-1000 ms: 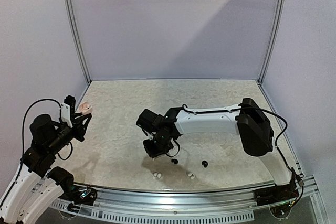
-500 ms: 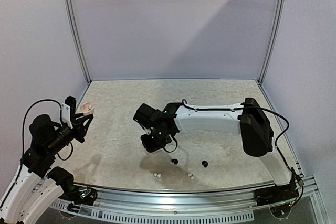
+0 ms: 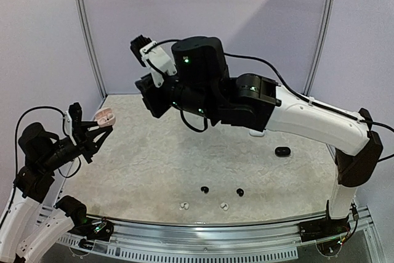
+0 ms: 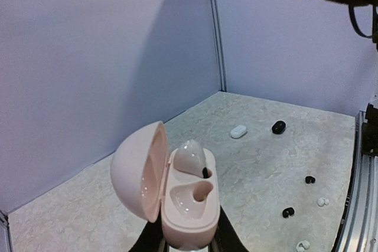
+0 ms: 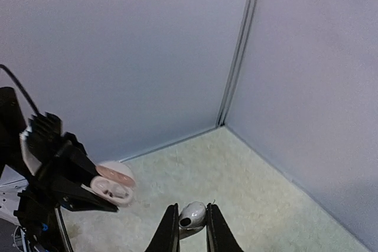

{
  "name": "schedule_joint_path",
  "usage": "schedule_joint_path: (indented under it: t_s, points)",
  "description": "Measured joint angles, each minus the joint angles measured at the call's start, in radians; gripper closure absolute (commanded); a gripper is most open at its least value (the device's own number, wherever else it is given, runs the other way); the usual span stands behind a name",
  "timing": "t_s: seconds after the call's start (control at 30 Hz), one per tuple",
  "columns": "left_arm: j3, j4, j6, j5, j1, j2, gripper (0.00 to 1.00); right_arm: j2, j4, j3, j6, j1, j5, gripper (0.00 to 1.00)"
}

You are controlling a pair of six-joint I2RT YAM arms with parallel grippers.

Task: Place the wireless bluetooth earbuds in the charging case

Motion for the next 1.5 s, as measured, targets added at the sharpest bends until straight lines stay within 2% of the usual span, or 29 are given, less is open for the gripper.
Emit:
schedule_joint_path:
  t_s: [0.17, 0.33, 0.53, 0.87, 1.5]
  points:
    - [0.056, 0.042, 0.002, 0.053, -0.005, 0.075, 1.0, 0.046, 0.144, 0.082, -0.21, 0.08, -0.012, 1.0]
    - [0.095, 0.05, 0.021, 0.067, -0.019, 0.1, 1.0, 0.14, 0.177, 0.163, -0.346, 0.098, -0.055, 1.0]
    - [0.18, -0.01, 0.063, 0.023, -0.065, 0.152, 1.0, 0.205, 0.187, 0.17, -0.449, 0.098, -0.062, 1.0]
    - [0.206, -0.1, 0.114, -0.053, -0.123, 0.172, 1.0, 0.23, 0.19, 0.193, -0.487, 0.098, -0.029, 1.0]
    - [0.209, -0.113, 0.119, -0.089, -0.144, 0.172, 1.0, 0.233, 0.178, 0.195, -0.486, 0.098, 0.019, 1.0]
